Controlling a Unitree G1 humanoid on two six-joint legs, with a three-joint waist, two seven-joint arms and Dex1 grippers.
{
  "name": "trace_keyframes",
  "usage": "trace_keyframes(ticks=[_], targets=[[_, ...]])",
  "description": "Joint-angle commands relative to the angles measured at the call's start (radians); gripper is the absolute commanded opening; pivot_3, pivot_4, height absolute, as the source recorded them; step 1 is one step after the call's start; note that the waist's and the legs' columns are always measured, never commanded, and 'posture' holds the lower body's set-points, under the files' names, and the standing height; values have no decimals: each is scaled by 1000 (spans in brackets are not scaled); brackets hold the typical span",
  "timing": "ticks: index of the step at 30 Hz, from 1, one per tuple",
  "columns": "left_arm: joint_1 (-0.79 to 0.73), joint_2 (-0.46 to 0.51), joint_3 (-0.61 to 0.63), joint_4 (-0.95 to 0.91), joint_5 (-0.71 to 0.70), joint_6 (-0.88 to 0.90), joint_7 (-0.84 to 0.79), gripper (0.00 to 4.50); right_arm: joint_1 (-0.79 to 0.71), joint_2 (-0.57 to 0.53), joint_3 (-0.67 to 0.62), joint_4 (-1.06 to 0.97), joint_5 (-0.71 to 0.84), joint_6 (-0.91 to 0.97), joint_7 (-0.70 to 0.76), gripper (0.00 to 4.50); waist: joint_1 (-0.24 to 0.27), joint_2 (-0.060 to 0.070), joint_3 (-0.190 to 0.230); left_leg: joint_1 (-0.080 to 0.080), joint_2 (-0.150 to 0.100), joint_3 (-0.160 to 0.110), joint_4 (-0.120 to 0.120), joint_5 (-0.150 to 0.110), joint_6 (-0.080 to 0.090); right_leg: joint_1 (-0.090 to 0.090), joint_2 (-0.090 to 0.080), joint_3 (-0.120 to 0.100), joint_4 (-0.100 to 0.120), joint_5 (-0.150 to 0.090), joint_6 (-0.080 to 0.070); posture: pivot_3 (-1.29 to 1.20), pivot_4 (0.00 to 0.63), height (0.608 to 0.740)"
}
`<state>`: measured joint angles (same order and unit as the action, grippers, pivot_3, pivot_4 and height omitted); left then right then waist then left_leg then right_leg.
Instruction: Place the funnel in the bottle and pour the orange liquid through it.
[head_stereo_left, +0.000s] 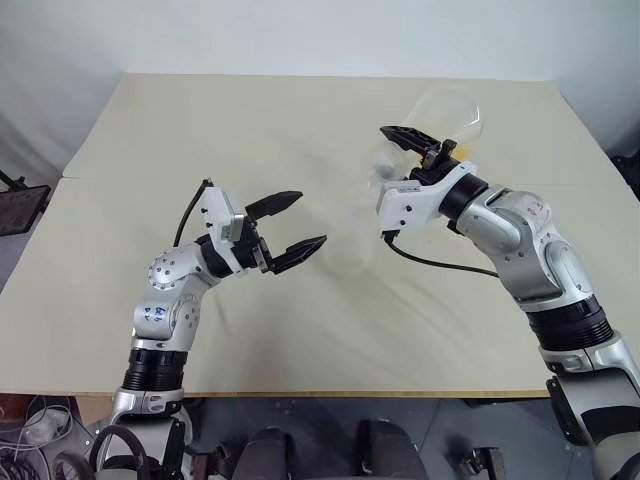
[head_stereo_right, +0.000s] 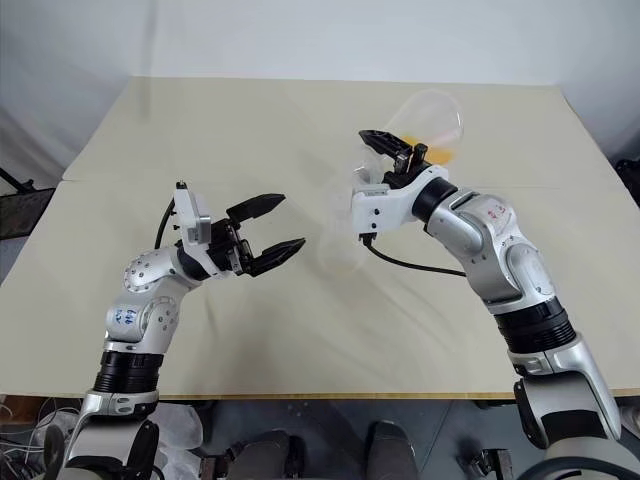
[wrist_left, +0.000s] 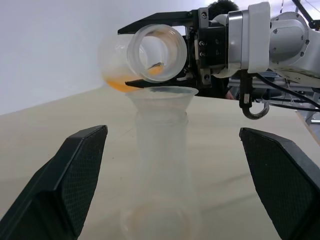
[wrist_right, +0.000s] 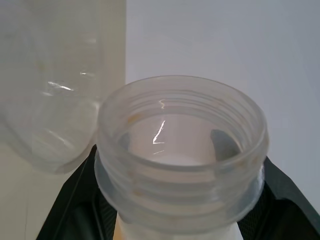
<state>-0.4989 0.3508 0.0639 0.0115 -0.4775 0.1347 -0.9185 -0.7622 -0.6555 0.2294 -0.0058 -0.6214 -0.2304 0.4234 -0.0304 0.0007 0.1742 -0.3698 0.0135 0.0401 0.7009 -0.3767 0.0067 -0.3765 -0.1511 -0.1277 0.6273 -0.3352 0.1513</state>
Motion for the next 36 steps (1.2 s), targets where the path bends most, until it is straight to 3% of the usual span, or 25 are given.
trace_keyframes(ticks=[1,36], targets=[[5,-4,1,-47,-21,2,5,4500,-31,-20,-22,-19,-25,-33,-38,2466,0,0,0,0,0,0,0,0,0,0,0,0,0,0,0,0,150,740],[16,-14,-2,-58,-27,10,18,4500,-64,-36,-17,36,-184,-146,-154,2466,0,0,0,0,0,0,0,0,0,0,0,0,0,0,0,0,150,740]])
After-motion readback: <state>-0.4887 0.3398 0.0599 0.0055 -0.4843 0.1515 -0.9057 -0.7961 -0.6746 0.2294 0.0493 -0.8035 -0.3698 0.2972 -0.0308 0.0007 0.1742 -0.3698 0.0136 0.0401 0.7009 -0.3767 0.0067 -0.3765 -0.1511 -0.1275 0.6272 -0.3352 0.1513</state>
